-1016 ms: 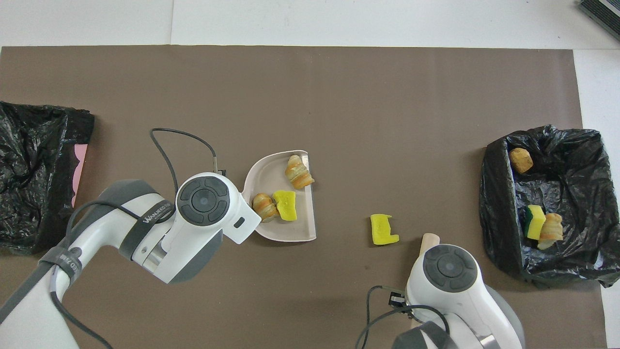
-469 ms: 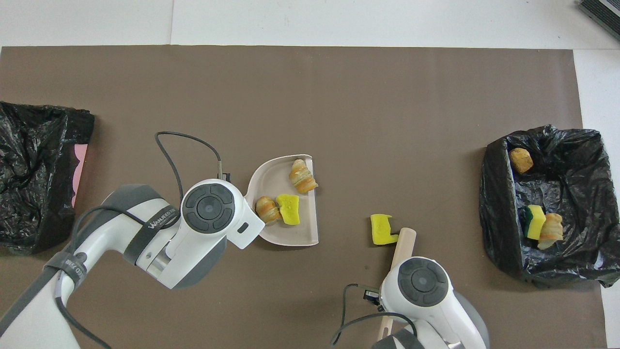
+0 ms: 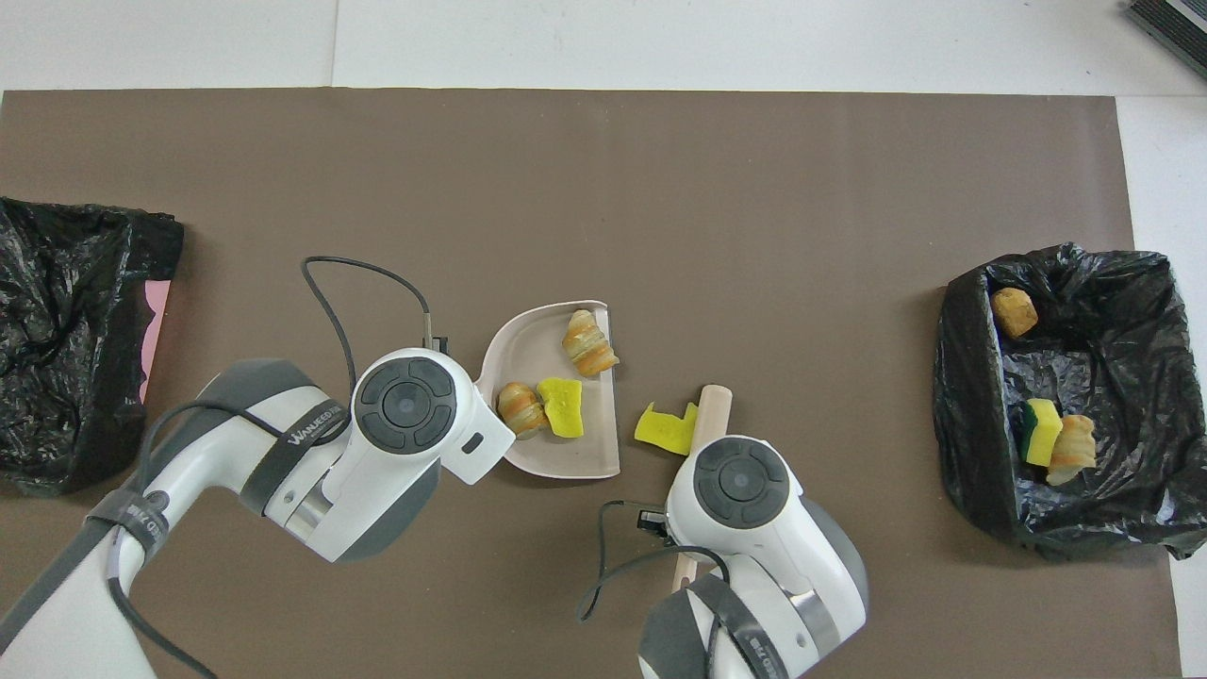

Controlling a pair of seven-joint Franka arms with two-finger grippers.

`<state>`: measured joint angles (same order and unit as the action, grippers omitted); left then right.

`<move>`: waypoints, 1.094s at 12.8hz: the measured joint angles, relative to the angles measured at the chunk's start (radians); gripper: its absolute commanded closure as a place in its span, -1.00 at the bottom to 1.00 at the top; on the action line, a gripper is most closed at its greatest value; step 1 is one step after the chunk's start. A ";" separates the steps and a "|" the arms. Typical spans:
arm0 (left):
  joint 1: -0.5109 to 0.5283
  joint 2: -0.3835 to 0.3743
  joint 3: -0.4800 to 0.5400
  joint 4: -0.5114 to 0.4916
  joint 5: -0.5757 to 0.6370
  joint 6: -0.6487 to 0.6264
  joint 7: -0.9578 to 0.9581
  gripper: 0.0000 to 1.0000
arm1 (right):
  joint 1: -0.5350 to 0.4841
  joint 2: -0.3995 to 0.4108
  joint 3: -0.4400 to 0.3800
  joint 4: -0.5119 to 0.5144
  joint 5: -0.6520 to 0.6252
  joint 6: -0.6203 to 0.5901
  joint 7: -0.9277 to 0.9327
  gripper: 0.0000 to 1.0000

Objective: Sweep and dump trash in bin
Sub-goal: 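Sweep the remaining yellow sponge piece into the dustpan with the right gripper's brush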

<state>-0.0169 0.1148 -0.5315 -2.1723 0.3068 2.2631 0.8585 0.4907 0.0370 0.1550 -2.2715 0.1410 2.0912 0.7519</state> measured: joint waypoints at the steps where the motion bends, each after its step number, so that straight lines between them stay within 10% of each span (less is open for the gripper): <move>1: 0.000 0.000 0.000 0.000 0.000 0.000 0.000 1.00 | 0.011 0.035 0.002 0.042 0.003 0.002 -0.038 1.00; 6: 0.000 0.000 0.000 -0.001 0.000 0.000 0.000 1.00 | 0.046 0.096 0.006 0.119 0.237 0.116 -0.220 1.00; 14: 0.005 0.000 0.013 -0.002 -0.031 0.000 0.014 1.00 | -0.033 0.097 -0.007 0.151 0.101 -0.073 -0.229 1.00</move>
<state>-0.0122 0.1153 -0.5182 -2.1739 0.2759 2.2631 0.8729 0.4582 0.1340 0.1480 -2.1209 0.2421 2.0183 0.5228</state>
